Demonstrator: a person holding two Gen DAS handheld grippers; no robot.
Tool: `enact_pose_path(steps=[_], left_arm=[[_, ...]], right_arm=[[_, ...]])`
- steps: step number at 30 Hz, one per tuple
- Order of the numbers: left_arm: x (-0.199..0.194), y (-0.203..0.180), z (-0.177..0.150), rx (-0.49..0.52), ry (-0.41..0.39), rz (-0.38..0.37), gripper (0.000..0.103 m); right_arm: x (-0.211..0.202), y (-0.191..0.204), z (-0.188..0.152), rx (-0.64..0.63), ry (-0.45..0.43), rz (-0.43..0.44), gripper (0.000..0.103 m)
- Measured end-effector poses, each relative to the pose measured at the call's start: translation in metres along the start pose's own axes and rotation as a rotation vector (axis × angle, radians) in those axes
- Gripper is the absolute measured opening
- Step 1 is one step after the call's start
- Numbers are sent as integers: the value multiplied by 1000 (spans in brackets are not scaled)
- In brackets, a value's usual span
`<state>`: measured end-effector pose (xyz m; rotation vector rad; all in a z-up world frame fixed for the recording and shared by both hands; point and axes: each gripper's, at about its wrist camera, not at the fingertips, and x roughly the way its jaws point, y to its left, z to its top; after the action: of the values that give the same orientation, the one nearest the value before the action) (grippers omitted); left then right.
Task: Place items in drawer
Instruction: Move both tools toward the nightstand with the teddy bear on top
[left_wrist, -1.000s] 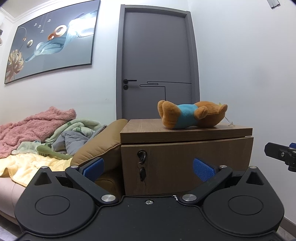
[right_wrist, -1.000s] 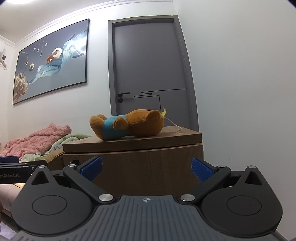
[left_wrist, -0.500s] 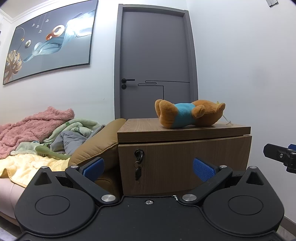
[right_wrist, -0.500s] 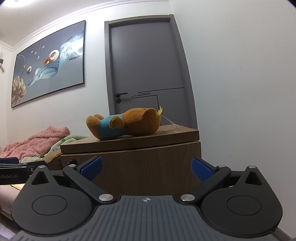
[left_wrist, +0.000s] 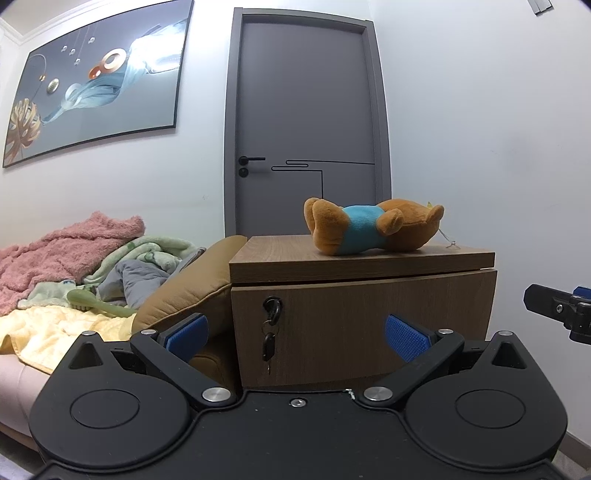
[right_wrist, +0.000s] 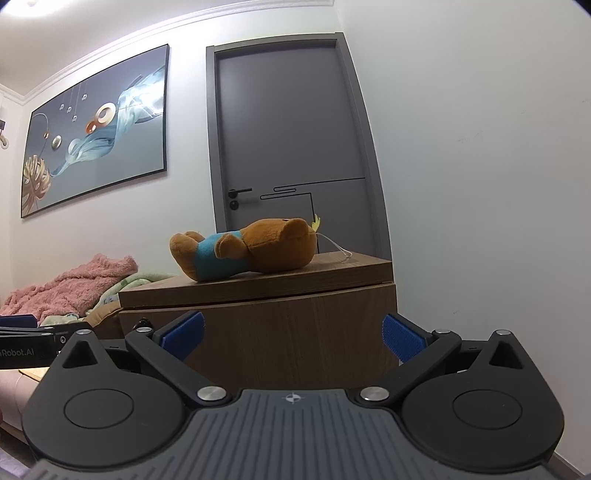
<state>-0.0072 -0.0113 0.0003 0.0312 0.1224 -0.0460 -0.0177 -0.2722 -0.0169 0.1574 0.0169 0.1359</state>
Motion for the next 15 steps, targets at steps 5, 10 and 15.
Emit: enact_pose_path(steps=[5, 10, 15], left_arm=[[-2, -1, 0, 3, 0, 0, 102], [-3, -1, -1, 4, 0, 4, 102], [-6, -1, -1, 1, -2, 11, 102]], right_arm=[[4, -6, 3, 14, 14, 7, 103], [6, -8, 4, 11, 13, 11, 103], [8, -11, 4, 11, 13, 9, 103]])
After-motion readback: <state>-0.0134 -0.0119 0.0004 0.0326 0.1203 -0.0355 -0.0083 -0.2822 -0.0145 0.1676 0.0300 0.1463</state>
